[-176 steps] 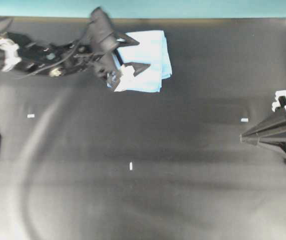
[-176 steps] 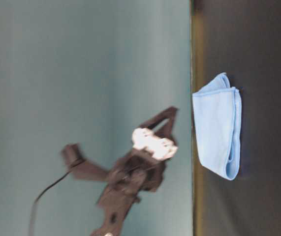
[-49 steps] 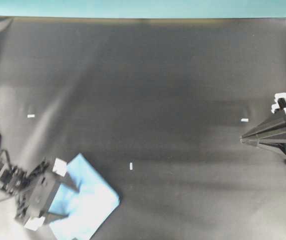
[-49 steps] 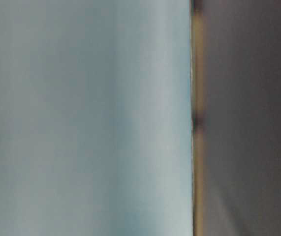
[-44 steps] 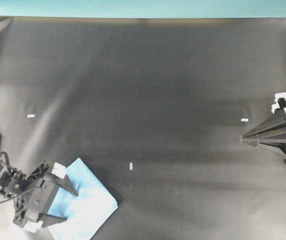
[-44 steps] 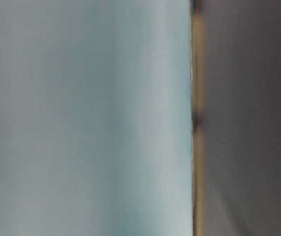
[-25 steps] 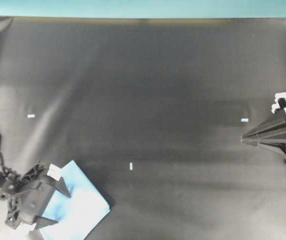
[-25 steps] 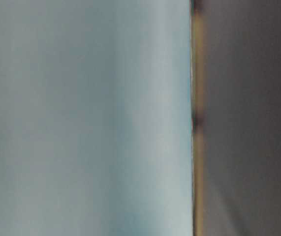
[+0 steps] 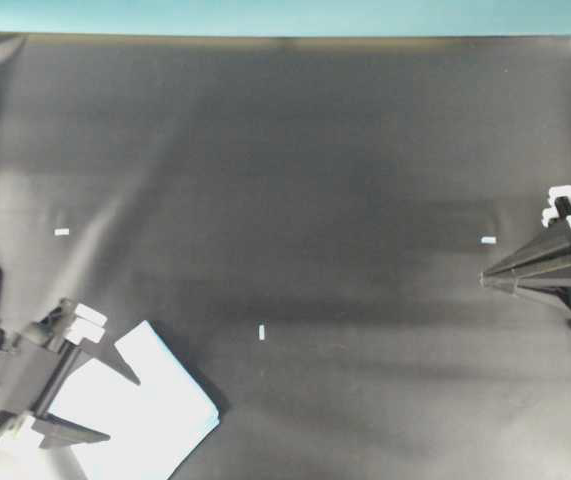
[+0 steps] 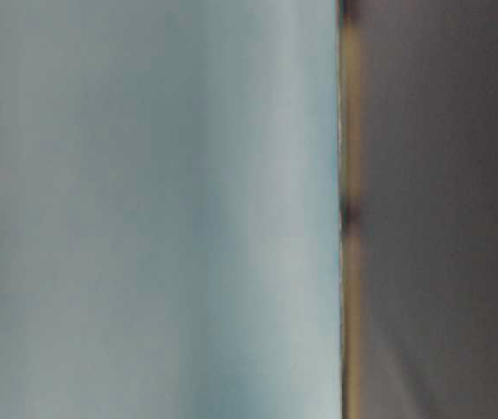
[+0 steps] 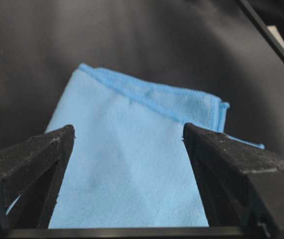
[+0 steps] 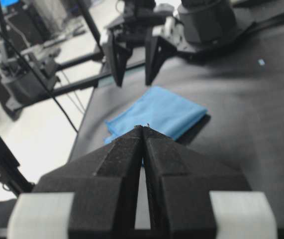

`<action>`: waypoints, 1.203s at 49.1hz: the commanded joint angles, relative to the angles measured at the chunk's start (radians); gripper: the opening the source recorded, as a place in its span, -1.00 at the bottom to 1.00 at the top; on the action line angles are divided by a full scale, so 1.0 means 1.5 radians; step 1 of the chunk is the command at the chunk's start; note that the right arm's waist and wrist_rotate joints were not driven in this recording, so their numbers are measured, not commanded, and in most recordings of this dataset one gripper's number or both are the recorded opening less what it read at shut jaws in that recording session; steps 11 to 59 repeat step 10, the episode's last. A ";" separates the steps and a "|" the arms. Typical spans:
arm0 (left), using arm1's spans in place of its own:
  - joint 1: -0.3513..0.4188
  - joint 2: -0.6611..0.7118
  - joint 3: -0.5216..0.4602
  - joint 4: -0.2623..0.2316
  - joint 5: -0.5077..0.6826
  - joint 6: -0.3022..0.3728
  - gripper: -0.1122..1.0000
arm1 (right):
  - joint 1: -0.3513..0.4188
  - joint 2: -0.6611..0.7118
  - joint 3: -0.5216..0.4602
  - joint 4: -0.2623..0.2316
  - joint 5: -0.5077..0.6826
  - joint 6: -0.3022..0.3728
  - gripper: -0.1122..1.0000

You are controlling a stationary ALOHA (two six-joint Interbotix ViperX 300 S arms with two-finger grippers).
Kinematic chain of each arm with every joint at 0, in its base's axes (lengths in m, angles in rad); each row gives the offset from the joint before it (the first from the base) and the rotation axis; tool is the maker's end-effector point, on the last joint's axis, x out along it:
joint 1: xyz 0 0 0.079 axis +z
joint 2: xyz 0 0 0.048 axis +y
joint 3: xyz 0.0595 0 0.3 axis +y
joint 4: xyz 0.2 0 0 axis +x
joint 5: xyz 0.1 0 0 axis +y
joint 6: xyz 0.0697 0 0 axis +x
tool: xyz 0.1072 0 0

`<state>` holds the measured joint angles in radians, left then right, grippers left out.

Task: Push a blue cloth with the left arm to wipe the desk.

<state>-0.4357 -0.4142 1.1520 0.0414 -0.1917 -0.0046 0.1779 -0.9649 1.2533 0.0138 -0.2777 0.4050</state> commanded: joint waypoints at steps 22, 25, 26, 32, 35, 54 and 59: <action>0.003 -0.031 0.009 0.001 0.005 0.001 0.74 | 0.000 -0.018 0.014 0.001 -0.002 0.000 -0.79; 0.003 -0.031 0.009 0.001 0.005 0.001 0.74 | 0.000 -0.018 0.014 0.001 -0.002 0.000 -0.79; 0.003 -0.031 0.009 0.001 0.005 0.001 0.74 | 0.000 -0.018 0.014 0.001 -0.002 0.000 -0.79; 0.003 -0.031 0.009 0.001 0.005 0.001 0.74 | 0.000 -0.018 0.014 0.001 -0.002 0.000 -0.79; 0.003 -0.031 0.009 0.001 0.005 0.001 0.74 | 0.000 -0.018 0.014 0.001 -0.002 0.000 -0.79; 0.003 -0.031 0.009 0.001 0.005 0.001 0.74 | 0.000 -0.018 0.014 0.001 -0.002 0.000 -0.79; 0.003 -0.031 0.009 0.001 0.005 0.001 0.74 | 0.000 -0.018 0.014 0.001 -0.002 0.000 -0.79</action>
